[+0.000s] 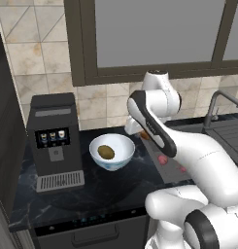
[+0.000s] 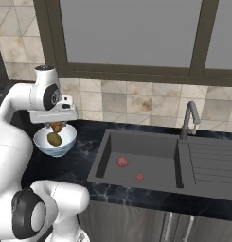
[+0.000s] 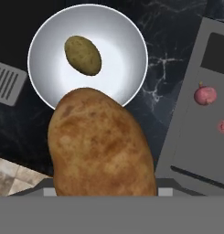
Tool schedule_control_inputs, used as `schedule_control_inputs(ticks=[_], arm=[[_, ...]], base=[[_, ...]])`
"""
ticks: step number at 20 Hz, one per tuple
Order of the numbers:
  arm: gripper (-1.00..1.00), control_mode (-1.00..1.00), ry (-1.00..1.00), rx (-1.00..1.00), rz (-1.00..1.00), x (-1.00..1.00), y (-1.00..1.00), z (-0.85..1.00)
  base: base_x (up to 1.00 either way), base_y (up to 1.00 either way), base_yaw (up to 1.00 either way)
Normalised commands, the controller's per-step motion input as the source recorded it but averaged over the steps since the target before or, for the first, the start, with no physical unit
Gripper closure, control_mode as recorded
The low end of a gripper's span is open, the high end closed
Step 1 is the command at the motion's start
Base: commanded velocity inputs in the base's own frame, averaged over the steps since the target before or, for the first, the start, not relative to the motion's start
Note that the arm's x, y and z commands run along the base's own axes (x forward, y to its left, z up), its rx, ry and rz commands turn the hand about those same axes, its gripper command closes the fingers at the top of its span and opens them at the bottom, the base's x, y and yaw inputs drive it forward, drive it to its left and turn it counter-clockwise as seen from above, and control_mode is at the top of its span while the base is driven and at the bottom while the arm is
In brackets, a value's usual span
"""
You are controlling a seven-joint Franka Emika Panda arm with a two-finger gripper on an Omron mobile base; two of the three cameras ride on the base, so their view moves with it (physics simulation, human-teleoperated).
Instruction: Pick the potatos from the cabinet and place them in one bowl. Pick the onion from the sink and place it in the other bowl.
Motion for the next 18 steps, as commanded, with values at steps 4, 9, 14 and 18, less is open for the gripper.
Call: schedule_control_inputs(ticks=[4,9,14,18], arm=[[1.00,-1.00,-0.01,0.00,0.00,0.28,0.21,-0.30],[1.00,-1.00,0.00,0.00,0.00,0.22,0.17,-0.36],[1.00,-1.00,0.00,0.00,0.00,0.29,0.23,-0.33],[1.00,-1.00,0.00,0.00,0.00,0.36,0.24,-0.26]], base=[[0.00,0.00,0.00],[0.00,0.00,0.00],[0.00,0.00,0.00],[0.00,0.00,0.00]])
